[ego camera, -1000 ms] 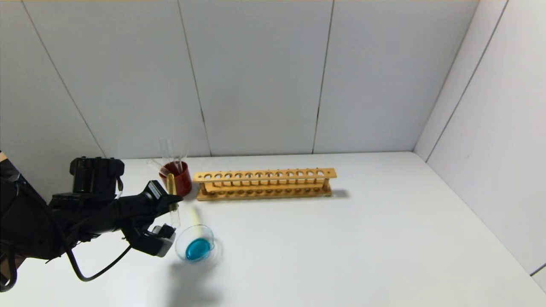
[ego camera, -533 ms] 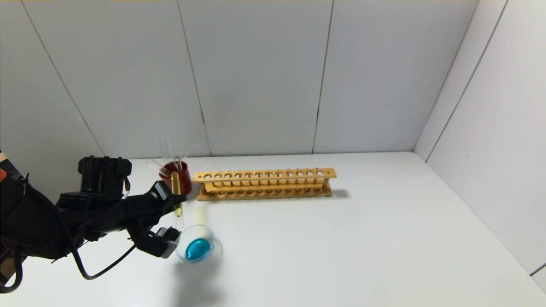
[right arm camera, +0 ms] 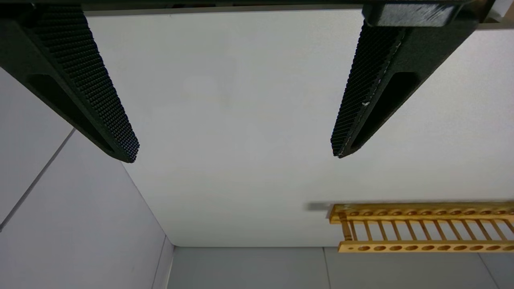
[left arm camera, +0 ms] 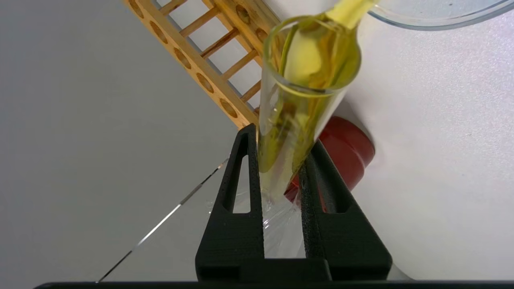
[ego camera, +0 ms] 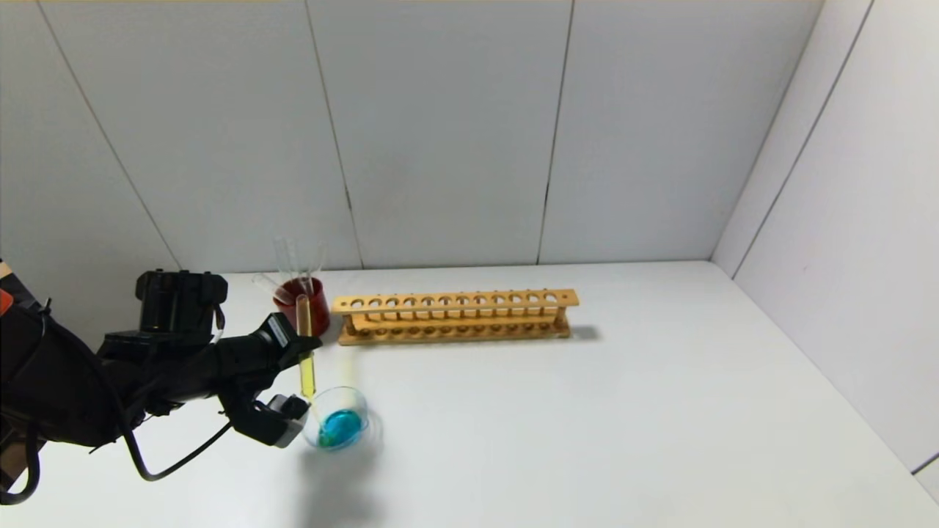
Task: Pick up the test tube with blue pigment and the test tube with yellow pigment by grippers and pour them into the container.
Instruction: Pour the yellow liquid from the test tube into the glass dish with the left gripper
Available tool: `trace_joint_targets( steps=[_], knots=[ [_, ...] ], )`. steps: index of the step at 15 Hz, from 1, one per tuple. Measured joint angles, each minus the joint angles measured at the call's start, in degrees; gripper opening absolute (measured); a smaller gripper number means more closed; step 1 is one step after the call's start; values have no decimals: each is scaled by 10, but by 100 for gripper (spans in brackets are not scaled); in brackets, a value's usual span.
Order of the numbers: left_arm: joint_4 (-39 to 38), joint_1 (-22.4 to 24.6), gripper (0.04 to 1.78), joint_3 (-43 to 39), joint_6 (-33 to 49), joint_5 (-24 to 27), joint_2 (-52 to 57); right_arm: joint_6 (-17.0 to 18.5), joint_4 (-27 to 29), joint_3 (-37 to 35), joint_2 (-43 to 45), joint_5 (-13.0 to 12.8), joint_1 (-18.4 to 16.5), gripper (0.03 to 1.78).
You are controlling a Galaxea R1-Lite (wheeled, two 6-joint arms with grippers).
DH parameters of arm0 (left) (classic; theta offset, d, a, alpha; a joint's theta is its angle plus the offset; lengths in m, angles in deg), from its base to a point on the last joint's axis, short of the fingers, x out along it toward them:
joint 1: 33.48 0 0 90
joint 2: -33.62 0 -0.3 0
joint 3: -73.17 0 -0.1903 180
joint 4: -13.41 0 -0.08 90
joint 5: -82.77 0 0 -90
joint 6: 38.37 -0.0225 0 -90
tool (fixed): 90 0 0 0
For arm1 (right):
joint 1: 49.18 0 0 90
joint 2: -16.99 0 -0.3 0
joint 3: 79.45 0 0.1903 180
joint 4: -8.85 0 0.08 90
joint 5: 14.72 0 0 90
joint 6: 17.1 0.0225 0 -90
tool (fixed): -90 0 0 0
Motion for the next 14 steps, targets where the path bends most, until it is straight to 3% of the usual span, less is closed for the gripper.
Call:
trace_joint_targets(
  steps=[14],
  knots=[
    [-3,-15,31,3,0,-28,-9,0,0,0,0,0,0,175]
  ],
)
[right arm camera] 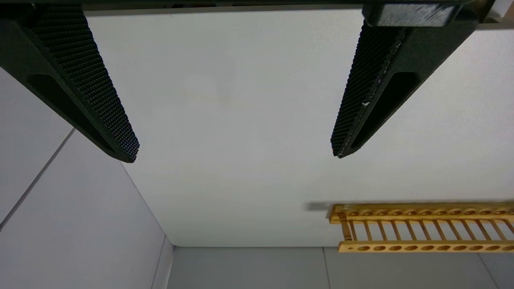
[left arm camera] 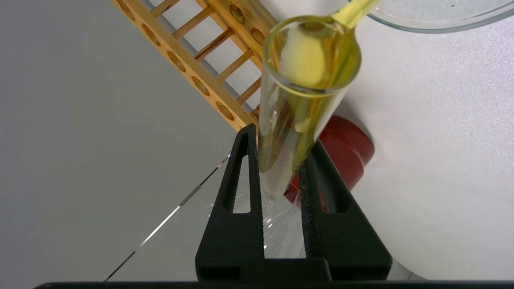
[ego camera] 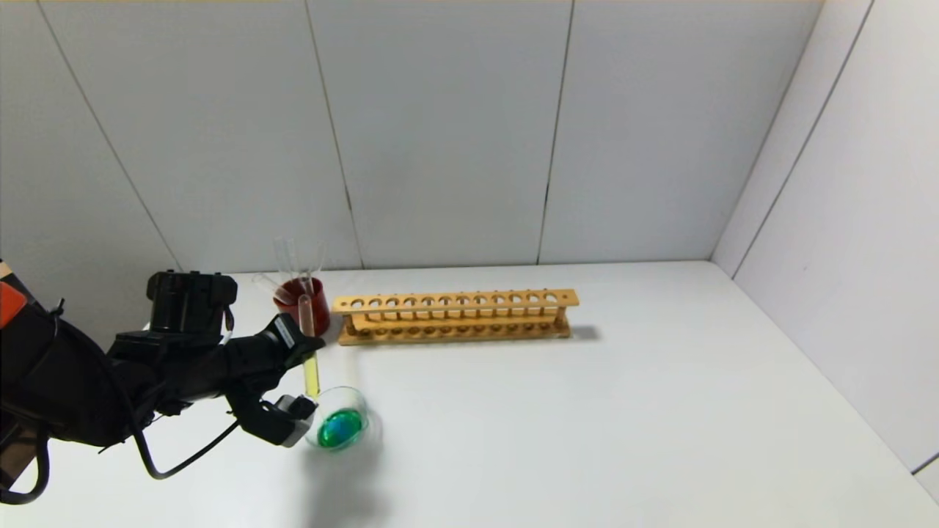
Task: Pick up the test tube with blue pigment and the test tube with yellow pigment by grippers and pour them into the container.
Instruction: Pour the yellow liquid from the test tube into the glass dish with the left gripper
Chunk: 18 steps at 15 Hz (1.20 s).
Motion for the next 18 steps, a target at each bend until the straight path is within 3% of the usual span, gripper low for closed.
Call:
trace_joint_targets(
  steps=[18],
  knots=[
    [0,-6,31,13,-42,0,-10,0,0,0,0,0,0,175]
  ],
)
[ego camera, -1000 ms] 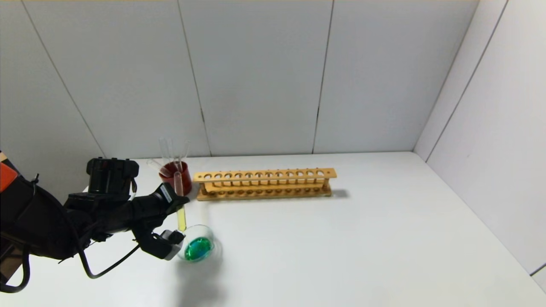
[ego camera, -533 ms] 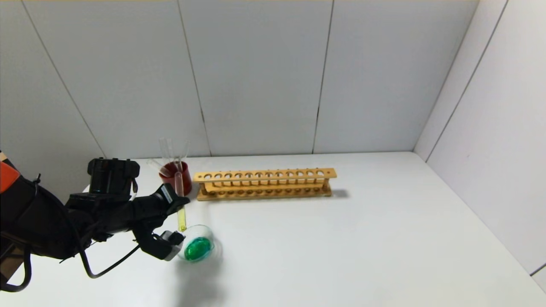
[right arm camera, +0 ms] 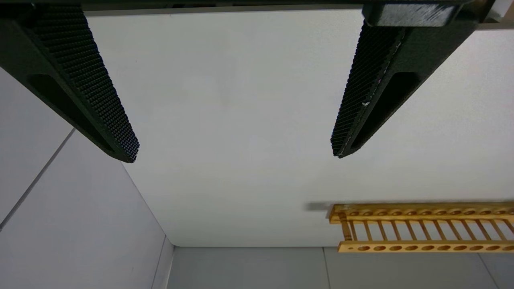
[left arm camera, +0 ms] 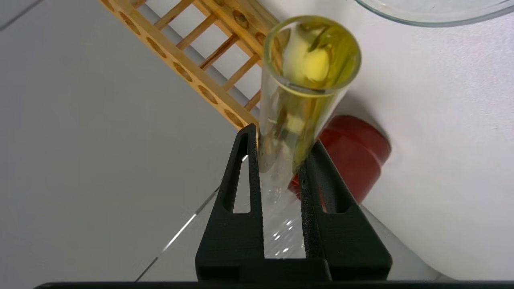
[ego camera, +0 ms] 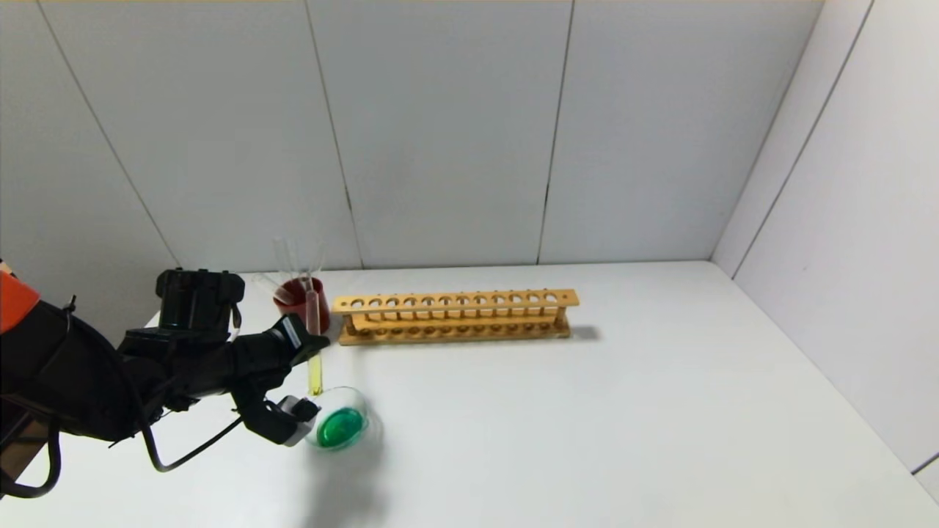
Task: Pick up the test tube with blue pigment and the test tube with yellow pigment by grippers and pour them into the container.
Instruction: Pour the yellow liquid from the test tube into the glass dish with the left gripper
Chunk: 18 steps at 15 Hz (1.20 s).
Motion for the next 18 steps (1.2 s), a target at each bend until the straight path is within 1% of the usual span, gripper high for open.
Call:
trace_joint_targets(
  steps=[4,6,18],
  knots=[
    [0,-9,31,0,-5,0,1,0,0,0,0,0,0,175],
    [1,-15,31,-3,-23,0,6,0,0,0,0,0,0,175],
    [-1,-12,31,-4,-55,-8,21,0,0,0,0,0,0,175]
  ],
)
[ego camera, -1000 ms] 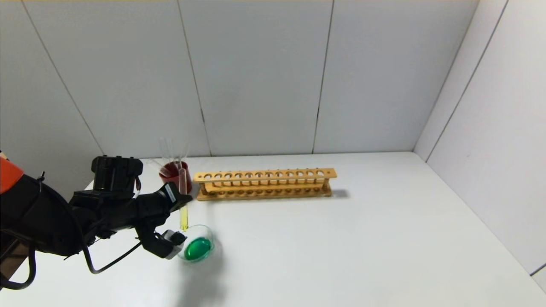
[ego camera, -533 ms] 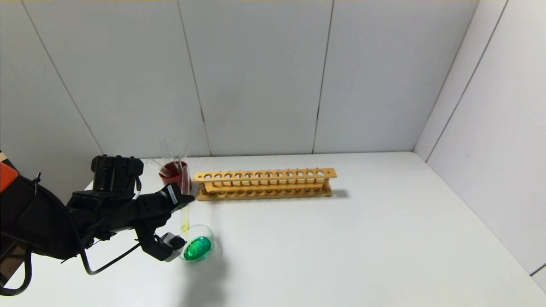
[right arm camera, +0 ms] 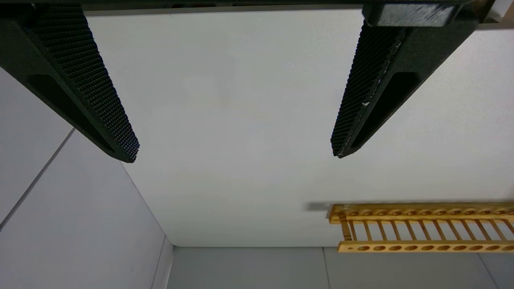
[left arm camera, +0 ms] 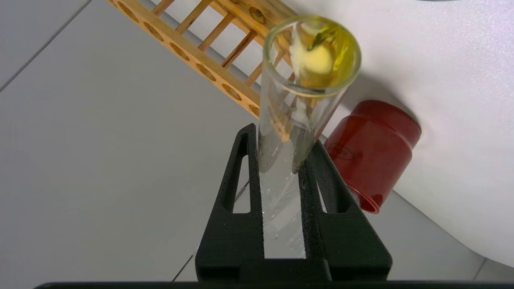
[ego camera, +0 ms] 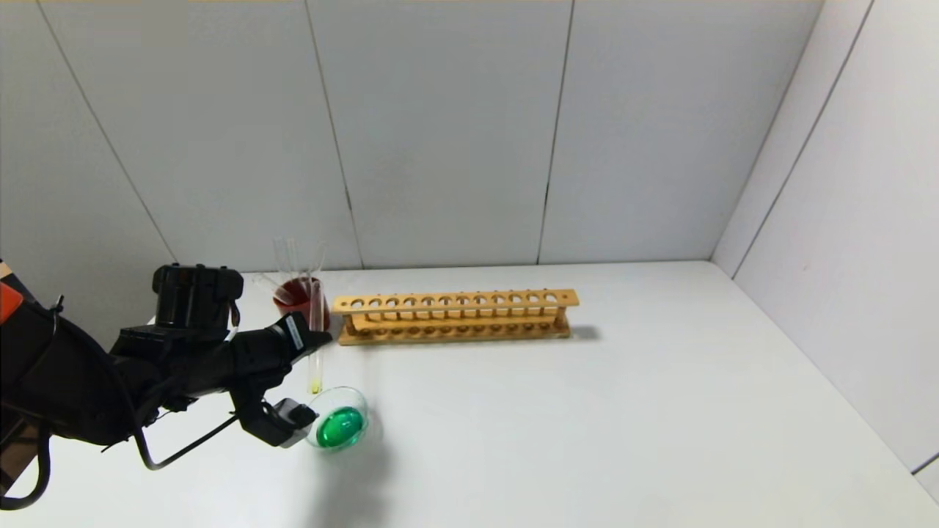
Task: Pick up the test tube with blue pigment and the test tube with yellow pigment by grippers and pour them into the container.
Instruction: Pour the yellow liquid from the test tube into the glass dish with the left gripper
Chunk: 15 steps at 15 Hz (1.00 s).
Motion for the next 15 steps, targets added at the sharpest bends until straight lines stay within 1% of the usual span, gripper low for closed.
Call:
trace_joint_targets(
  steps=[6,10,13,15],
  knots=[
    [0,0,31,1,-14,1,5,0,0,0,0,0,0,175],
    [-1,-1,31,-5,-18,0,16,0,0,0,0,0,0,175],
    [-1,-1,31,-13,-37,-1,28,0,0,0,0,0,0,175],
    [-12,-2,31,-22,-39,-3,33,0,0,0,0,0,0,175]
  ],
)
